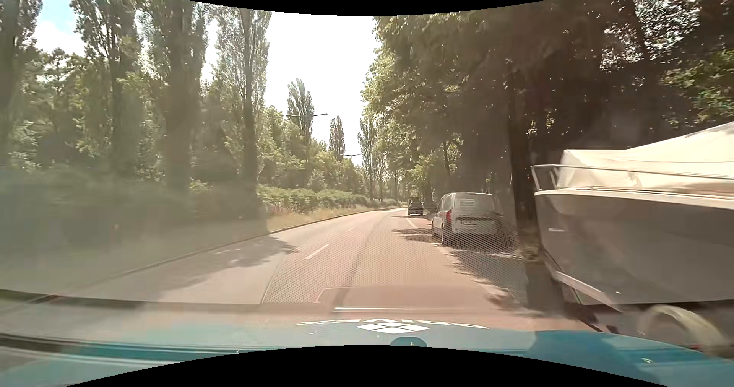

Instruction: Follow the waypoints while adhering to traffic rules and regulations

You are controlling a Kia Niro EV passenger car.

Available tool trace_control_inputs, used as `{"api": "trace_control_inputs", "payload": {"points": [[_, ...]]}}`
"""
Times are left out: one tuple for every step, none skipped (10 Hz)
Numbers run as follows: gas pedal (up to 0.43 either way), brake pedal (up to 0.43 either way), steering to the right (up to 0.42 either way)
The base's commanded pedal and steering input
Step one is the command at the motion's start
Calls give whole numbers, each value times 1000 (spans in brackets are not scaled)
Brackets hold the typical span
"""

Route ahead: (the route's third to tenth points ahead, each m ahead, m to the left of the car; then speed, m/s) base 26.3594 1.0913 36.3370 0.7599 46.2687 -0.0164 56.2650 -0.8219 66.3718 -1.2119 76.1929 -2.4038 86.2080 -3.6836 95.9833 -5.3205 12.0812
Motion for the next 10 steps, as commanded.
{"api": "trace_control_inputs", "payload": {"points": [[177,0,5],[177,0,6],[177,0,7],[177,0,9],[177,0,9],[177,0,9],[177,0,9],[177,0,9],[177,0,8],[177,0,8]]}}
